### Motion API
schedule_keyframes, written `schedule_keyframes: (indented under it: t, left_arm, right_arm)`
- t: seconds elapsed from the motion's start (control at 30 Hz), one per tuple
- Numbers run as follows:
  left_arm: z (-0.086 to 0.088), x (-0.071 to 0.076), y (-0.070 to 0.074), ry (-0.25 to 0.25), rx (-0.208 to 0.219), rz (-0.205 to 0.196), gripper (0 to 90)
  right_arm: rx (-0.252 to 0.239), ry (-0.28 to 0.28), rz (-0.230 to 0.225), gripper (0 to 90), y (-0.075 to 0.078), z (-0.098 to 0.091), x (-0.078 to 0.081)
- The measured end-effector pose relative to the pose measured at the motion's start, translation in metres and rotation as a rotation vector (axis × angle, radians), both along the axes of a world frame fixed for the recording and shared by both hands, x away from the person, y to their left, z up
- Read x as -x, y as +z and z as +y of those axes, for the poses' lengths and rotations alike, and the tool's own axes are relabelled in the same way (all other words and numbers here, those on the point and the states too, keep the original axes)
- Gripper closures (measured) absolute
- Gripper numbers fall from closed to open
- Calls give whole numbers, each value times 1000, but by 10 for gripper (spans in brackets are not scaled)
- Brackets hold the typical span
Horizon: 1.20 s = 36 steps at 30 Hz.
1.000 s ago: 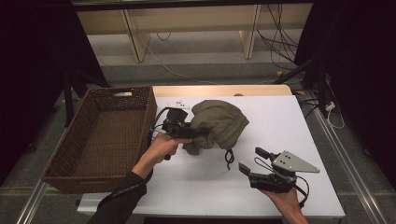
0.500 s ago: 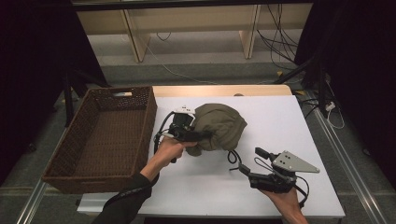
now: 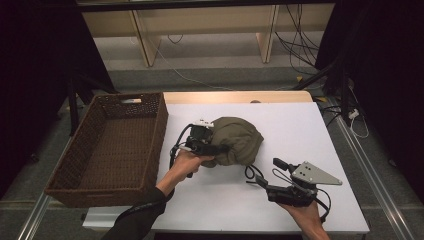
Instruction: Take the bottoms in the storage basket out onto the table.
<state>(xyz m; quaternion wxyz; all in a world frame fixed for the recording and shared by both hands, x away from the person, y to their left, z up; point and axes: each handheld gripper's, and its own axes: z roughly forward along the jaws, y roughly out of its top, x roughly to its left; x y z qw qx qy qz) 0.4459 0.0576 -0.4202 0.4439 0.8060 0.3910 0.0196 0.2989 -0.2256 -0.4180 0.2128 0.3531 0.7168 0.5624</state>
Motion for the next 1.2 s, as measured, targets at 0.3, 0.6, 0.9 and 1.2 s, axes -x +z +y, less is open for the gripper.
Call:
schedule_keyframes:
  t: [0.3, 0.6, 0.9, 1.2]
  left_arm:
    - [-4, -1, -8, -7, -3, 24, 615]
    - [-14, 3, -19, -45, -47, 38, 592]
    - [-21, 6, -26, -69, -74, 48, 576]
    - [-27, 9, -32, -85, -92, 54, 545]
  right_arm:
    - [3, 2, -2, 207, 0, 1, 0]
    - [3, 3, -1, 207, -1, 1, 0]
    - [6, 3, 0, 208, 0, 1, 0]
    - [6, 3, -2, 208, -1, 1, 0]
